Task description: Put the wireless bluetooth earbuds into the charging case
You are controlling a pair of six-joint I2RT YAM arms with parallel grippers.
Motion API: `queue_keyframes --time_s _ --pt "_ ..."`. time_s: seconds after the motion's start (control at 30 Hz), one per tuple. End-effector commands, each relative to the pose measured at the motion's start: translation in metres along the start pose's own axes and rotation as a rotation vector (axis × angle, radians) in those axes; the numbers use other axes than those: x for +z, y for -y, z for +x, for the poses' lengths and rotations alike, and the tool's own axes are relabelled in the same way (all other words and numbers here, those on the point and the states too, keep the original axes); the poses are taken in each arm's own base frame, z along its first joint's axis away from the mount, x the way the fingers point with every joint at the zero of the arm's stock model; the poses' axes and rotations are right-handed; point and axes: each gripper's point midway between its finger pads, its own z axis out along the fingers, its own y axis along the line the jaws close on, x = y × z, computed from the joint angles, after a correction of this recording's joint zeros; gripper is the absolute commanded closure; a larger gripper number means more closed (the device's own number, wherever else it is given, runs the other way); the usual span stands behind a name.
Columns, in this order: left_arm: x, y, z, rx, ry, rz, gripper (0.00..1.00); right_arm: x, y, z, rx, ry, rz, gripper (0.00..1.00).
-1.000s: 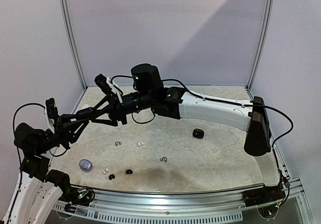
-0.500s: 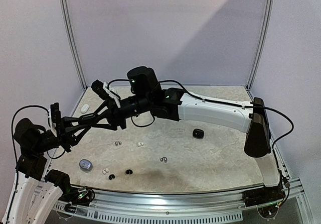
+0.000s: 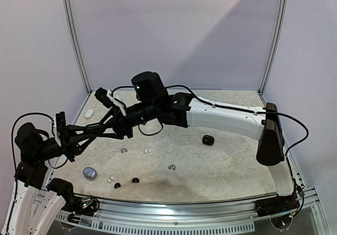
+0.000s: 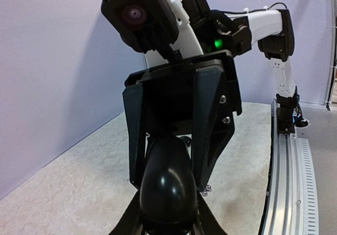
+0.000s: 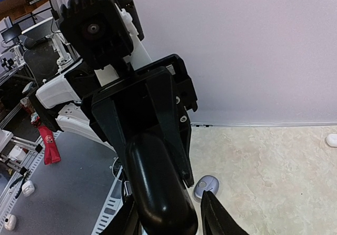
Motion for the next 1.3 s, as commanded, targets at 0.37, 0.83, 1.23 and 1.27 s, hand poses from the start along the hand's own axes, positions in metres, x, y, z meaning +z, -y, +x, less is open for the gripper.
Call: queue_keyframes --time_s 0.37,0.83,1.23,1.27 --pt "-0.001 0.023 0.005 -0.027 -0.031 0.125 1.00 -0.023 0.027 -0.049 0.026 0.133 0.096 0.61" --pt "-0.001 0.019 -0.006 -0.049 0.005 0.102 1.00 -0.017 0.031 -0.035 0.068 0.106 0.073 0.56" --pt "0.004 -0.001 -0.011 -0.225 0.049 0.026 1.00 -0.040 0.022 -0.045 -0.018 0.073 0.101 0.41" --pt "0.004 -0.001 -0.011 -0.218 0.047 0.027 1.00 -0.042 0.017 -0.046 -0.039 0.071 0.087 0.38"
